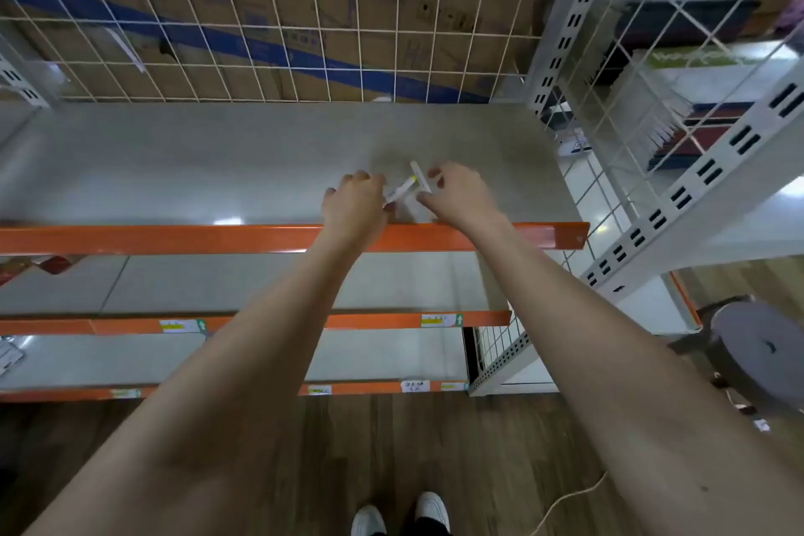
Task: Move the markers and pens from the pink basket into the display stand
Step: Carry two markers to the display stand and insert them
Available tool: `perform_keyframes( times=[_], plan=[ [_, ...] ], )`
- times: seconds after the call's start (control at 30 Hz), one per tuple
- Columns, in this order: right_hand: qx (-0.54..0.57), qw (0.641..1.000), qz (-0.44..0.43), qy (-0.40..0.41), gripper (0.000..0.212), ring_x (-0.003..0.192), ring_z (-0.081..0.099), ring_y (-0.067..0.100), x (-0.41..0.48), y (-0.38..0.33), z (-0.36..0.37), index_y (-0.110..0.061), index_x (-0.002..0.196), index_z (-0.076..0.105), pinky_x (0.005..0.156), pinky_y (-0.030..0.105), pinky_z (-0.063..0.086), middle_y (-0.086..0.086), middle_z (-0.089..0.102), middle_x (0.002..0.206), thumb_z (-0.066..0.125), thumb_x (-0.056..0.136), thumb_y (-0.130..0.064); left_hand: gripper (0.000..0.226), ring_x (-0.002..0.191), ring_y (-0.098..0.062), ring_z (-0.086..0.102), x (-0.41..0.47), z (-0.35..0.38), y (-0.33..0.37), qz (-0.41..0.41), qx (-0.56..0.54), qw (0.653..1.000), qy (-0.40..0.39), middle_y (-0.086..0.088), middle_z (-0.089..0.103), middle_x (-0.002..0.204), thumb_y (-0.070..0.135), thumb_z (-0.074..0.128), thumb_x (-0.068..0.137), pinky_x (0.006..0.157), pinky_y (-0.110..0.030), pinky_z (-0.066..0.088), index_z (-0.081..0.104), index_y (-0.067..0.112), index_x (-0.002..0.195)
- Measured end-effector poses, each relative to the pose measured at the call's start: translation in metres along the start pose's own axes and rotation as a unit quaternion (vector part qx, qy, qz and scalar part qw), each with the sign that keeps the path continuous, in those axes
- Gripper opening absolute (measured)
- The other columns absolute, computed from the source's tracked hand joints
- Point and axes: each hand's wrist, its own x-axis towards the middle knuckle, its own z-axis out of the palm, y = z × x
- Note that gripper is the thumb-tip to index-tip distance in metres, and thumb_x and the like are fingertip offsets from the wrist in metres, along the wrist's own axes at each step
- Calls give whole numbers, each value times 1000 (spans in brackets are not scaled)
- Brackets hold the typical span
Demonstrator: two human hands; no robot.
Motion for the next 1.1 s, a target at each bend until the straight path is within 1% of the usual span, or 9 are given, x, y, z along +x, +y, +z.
perform_keyframes(
  times=[0.03,0.17,0.33,0.5,0.7,0.77,0.83,0.97,1.1],
  plan=[
    [3,1000,13,-6,36,104,61,32,3,0,1,-10,116,59,83,34,50,13,63,113,64,85,-27,38,117,-30,49,3,0,2,-9,13,1000,-23,-10,55,122,34,56,92,92,-42,40,54,17,126],
    [-38,998,47,-4,38,110,59,33,20,2,8,-11,118,58,87,37,48,14,63,118,65,85,-30,30,117,-30,47,12,7,5,-27,29,999,-21,-11,52,122,23,53,93,92,-43,40,57,17,123],
    [-52,998,46,-1,23,106,60,38,28,0,17,-6,106,60,72,31,40,19,64,111,61,86,-17,21,104,-32,56,14,9,14,-40,-8,999,-7,-11,57,114,14,52,94,79,-38,44,64,13,111],
    [-25,998,51,7,20,102,60,38,26,-4,15,-6,103,64,72,31,42,18,64,108,55,85,-7,20,98,-34,58,14,4,14,-27,-4,999,20,-13,59,110,12,51,93,70,-34,39,64,8,107],
    [18,999,43,8,12,80,60,27,15,-18,-2,-8,91,68,64,28,41,9,65,90,65,81,-14,20,91,-33,61,10,-17,5,-70,-108,988,84,-11,64,101,20,53,91,68,-34,46,68,10,100],
    [33,999,24,11,13,79,62,27,12,-24,-5,-7,88,69,61,30,44,10,67,88,67,78,-14,19,89,-33,61,4,-27,-1,-87,-141,981,99,-12,67,98,17,53,90,68,-34,48,67,8,97],
    [42,999,6,1,12,81,63,26,7,-31,-7,-6,87,67,66,33,50,10,68,87,68,77,-14,15,86,-33,61,-6,-35,-9,-106,-160,976,103,-11,68,95,15,55,88,70,-36,50,67,7,94],
    [89,994,-30,-49,23,85,62,24,-8,-49,2,-10,98,64,77,38,54,5,63,88,71,77,-10,14,86,-29,63,-39,-41,-26,-132,-181,968,117,-10,71,89,15,61,84,71,-34,49,66,7,93],
    [152,980,-76,-106,39,84,67,30,-27,-69,24,-13,112,65,80,48,56,2,60,76,71,75,-4,19,86,-28,66,-79,-43,-48,-172,-216,951,136,-10,72,86,13,64,80,74,-35,49,64,7,98]
  ],
)
